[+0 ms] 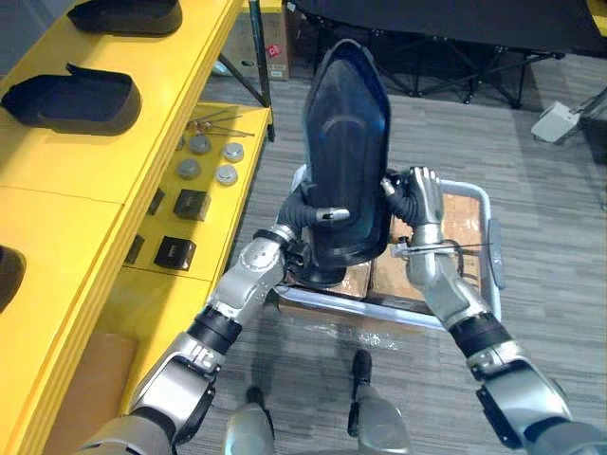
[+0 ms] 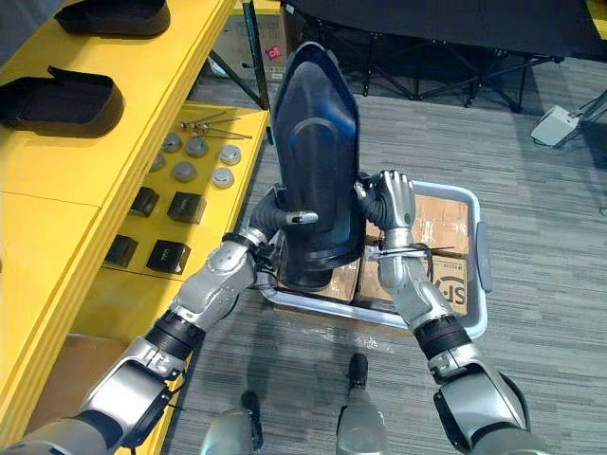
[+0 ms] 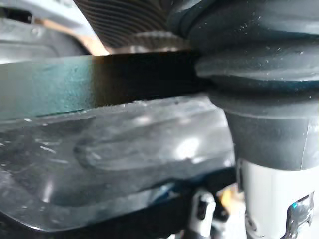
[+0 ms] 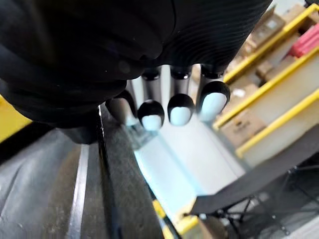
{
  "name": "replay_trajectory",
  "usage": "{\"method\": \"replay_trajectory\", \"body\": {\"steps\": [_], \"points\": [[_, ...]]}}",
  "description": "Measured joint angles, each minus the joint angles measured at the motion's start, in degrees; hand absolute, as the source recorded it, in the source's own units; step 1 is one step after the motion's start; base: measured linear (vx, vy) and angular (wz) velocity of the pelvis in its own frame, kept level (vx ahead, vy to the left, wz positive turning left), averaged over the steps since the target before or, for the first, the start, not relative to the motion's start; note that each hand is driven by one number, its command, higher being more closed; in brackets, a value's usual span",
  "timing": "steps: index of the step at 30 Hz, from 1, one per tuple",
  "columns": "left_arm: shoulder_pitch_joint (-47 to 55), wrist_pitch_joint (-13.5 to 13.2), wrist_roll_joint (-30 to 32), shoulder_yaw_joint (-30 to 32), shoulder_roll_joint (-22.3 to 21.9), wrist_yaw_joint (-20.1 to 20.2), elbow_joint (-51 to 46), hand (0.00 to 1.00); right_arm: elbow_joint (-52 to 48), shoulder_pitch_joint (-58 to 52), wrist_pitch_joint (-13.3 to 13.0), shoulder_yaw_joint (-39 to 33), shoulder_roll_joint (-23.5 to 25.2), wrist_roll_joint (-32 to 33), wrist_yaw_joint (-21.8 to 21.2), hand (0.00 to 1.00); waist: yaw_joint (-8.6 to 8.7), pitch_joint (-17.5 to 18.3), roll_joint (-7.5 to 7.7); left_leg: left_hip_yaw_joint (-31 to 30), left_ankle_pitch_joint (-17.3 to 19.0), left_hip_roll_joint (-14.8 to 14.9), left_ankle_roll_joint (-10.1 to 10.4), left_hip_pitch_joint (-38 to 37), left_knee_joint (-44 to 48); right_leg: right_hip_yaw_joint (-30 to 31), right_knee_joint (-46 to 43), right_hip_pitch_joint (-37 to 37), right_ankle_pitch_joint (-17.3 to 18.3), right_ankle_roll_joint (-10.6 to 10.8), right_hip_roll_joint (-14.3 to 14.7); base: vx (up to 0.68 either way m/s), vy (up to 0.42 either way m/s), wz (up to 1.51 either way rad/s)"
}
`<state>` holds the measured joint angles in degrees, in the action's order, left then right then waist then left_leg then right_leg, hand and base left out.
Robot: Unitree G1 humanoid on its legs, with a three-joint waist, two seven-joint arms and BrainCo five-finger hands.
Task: Walk over and take plastic housings, then place them on the shelf
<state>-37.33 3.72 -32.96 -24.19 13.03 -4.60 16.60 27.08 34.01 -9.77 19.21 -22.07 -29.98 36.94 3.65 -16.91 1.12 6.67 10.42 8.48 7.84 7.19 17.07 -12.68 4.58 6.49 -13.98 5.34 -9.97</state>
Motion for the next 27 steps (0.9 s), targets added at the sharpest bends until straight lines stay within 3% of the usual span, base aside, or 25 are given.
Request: {"method": "replay_trajectory", "body": {"steps": [18, 23, 27], "points": [[0.03, -0.31, 0.19, -1.44, -0.02, -2.33, 2.1, 1.0, 0.5, -0.38, -0.01, 2.51, 1.78, 2.78, 5.97, 1.0, 0.07, 0.0, 0.0, -0.28, -0.02, 0.02, -0.01, -0.21, 0.21, -0.32, 0.01, -0.49, -0.01, 0.0, 0.01, 0.0, 0.0, 0.0], [3.87, -3.11, -2.92, -2.02, -0.26, -6.3, -1.29, 1.0, -4.26, -4.92, -1.33, 1.24, 3.73, 4.62, 8.38, 1.0, 0.3, 0.07, -0.06, 0.16, -0.22, 0.04, 0.01, -2.24, -0.89, -0.05, 0.05, -1.62, -0.01, 0.0, 0.06, 0.0, -0.002, -0.06], [10.79, -6.73, -7.33, 0.3, -3.37, -6.87, -4.7, 1.0, -10.27, -10.45, -4.13, 0.76, 5.75, 4.71, 9.0, 1.0, 0.1, 2.9, 0.01, 0.5, -0.24, 0.06, 0.05, -3.12, -1.64, -0.13, 0.08, -1.88, 0.01, -0.01, 0.13, 0.0, 0.002, -0.02]]}}
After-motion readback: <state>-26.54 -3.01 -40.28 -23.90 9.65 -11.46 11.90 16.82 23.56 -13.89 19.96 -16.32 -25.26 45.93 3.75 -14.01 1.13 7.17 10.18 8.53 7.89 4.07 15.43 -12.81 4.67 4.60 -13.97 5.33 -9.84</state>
